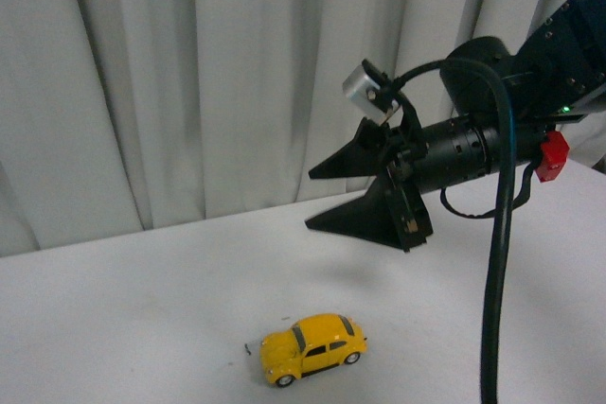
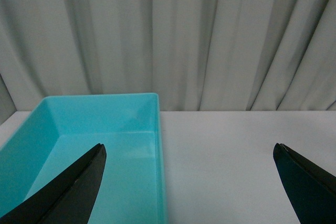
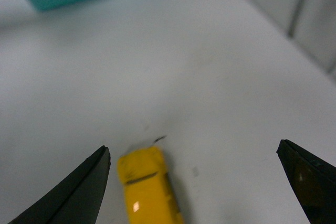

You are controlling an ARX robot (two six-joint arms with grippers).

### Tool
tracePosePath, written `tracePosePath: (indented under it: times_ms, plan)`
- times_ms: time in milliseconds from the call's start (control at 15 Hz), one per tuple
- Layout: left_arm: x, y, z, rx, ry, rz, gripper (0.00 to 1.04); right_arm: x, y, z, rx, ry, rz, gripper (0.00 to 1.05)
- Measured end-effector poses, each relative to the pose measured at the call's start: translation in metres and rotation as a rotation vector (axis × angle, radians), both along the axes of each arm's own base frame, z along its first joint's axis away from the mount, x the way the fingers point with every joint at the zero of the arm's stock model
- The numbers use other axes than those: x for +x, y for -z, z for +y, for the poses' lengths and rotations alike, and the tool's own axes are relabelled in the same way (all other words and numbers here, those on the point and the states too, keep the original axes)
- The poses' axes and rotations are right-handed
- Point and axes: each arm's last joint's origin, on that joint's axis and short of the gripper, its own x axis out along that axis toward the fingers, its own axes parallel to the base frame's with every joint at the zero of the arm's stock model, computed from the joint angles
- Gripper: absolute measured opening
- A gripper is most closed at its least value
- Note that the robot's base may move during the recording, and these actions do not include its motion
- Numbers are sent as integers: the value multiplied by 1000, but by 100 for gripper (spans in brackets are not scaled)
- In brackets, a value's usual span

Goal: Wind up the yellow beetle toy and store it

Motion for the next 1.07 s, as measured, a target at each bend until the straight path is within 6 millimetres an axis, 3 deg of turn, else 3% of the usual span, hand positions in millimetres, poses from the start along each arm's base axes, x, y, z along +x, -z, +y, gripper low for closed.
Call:
tracePosePath:
  times_ms: [67, 133, 333, 600, 1067]
  plan:
    - [0, 0, 0, 0, -1, 0, 98, -25, 41, 15, -172, -225, 61, 98]
    - [0, 0, 0, 0, 0, 0, 98, -27, 47, 16, -225, -292, 19, 98]
    - [0, 0, 0, 0, 0, 0, 98, -22, 52, 16, -329, -325, -77, 98]
    - [0, 0, 0, 0, 0, 0, 98, -23, 74, 25, -380, -356, -60, 98]
    - [0, 0, 0, 0, 0, 0, 98, -18, 74, 31, -399, -353, -55, 95]
